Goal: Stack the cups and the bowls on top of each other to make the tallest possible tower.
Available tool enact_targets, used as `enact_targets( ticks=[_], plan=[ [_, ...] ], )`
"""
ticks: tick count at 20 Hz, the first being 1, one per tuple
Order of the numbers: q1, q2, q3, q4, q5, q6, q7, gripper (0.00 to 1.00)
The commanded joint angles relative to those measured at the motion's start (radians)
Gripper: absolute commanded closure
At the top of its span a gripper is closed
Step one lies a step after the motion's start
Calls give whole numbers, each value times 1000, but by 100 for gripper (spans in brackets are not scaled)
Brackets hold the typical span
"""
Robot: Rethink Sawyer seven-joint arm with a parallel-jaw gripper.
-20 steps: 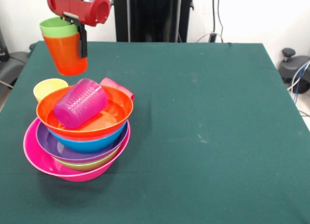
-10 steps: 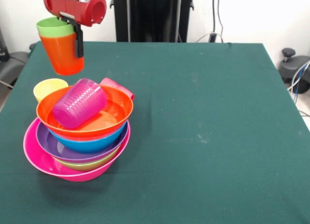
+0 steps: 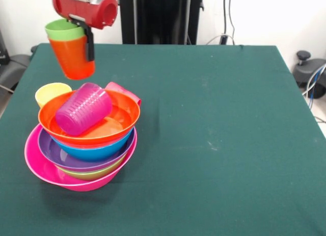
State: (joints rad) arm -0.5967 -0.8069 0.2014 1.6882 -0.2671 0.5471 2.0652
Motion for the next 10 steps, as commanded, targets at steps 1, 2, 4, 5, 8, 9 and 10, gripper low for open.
enact_targets(
  ticks=[1, 2, 4, 5, 8, 9, 10],
  plan=[
    [78, 39, 21, 98, -31, -34, 56, 100],
    [86, 40, 15, 97, -33, -38, 63, 100],
    [95, 42, 11, 105, -32, -50, 71, 100],
    [94, 46, 11, 101, -32, -52, 65, 100],
    [87, 52, 12, 96, -32, -48, 45, 100],
    [85, 54, 12, 94, -32, -49, 41, 100],
    [83, 55, 14, 94, -31, -50, 38, 100]
  ],
)
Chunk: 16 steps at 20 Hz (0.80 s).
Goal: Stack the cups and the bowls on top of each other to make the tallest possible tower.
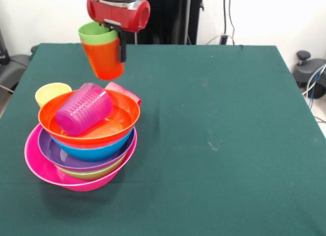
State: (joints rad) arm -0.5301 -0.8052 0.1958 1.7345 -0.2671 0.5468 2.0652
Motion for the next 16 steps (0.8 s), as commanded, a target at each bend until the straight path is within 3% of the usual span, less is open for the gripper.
enact_targets(
  ticks=[1, 10, 16],
  plan=[
    [14, 56, 21, 46, -30, -51, 35, 100],
    [-83, 106, 55, -29, -61, -5, -93, 100],
    [-83, 191, 53, -138, -83, 6, -95, 100]
  ],
)
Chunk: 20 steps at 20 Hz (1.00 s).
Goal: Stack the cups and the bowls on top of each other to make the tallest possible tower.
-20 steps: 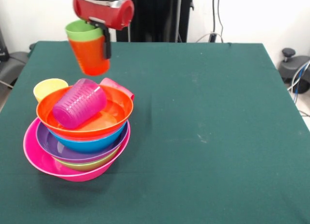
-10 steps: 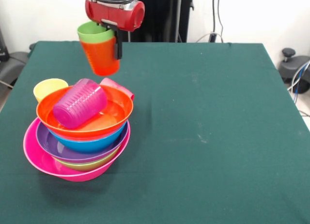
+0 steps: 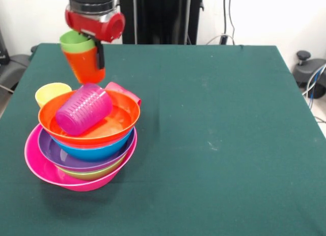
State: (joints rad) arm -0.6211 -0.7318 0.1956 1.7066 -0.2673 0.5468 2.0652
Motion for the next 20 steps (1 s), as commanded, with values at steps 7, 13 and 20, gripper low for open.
enact_targets(
  ticks=[7, 13, 20],
  plan=[
    [46, 148, 32, -129, -85, -22, -42, 100],
    [72, 108, 22, -94, -69, -10, -8, 100],
    [63, 54, 28, -70, -49, 31, -28, 100]
  ],
)
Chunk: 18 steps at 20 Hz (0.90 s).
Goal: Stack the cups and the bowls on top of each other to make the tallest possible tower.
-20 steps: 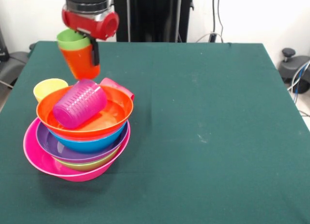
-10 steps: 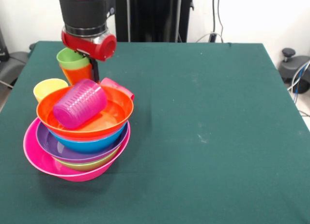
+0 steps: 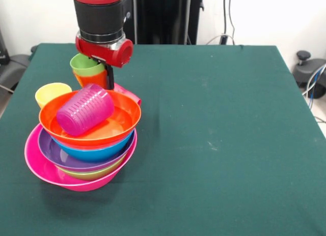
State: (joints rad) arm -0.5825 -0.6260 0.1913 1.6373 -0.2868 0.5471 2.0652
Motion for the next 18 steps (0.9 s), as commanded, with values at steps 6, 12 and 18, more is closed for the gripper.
enact_targets(
  ticks=[6, 12, 18],
  plan=[
    [11, -119, 48, -2, 2, 123, -60, 100],
    [4, -157, 63, -5, 20, 179, -68, 100],
    [11, -124, 61, -13, 5, 139, -43, 100]
  ],
)
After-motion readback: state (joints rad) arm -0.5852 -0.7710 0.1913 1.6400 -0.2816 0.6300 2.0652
